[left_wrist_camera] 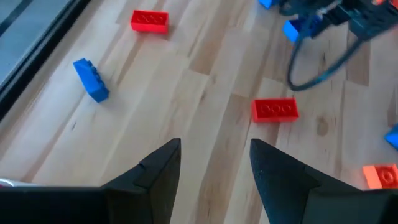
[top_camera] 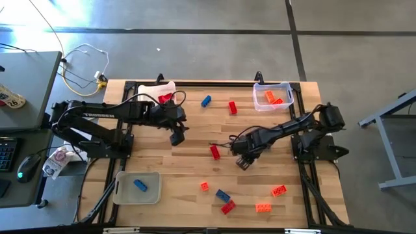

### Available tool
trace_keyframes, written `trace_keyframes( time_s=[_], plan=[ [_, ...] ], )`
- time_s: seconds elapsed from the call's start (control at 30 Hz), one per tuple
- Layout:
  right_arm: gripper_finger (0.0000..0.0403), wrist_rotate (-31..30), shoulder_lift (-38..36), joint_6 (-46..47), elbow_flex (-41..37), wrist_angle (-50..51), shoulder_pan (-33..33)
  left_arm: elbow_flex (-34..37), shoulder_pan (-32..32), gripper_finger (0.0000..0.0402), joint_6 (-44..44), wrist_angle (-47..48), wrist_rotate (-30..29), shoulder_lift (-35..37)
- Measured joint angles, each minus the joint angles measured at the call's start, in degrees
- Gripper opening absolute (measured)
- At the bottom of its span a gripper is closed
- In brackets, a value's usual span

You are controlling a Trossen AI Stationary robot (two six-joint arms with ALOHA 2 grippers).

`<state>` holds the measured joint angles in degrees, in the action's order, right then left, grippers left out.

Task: Sort & place blocks by color
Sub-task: Put the blue game piece into the gray bin

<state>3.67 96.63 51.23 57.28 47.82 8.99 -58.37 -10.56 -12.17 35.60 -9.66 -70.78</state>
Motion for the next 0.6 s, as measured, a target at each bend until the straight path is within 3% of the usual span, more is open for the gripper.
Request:
trace_keyframes(
  time_s=[0.6],
  plan=[
    [0.0109,-5.8,-7.0,-16.9,0.0,-24.2,-0.1,0.0,-2.0,0.0179,-1.3,-6.8,1.4,0.0]
  ],
)
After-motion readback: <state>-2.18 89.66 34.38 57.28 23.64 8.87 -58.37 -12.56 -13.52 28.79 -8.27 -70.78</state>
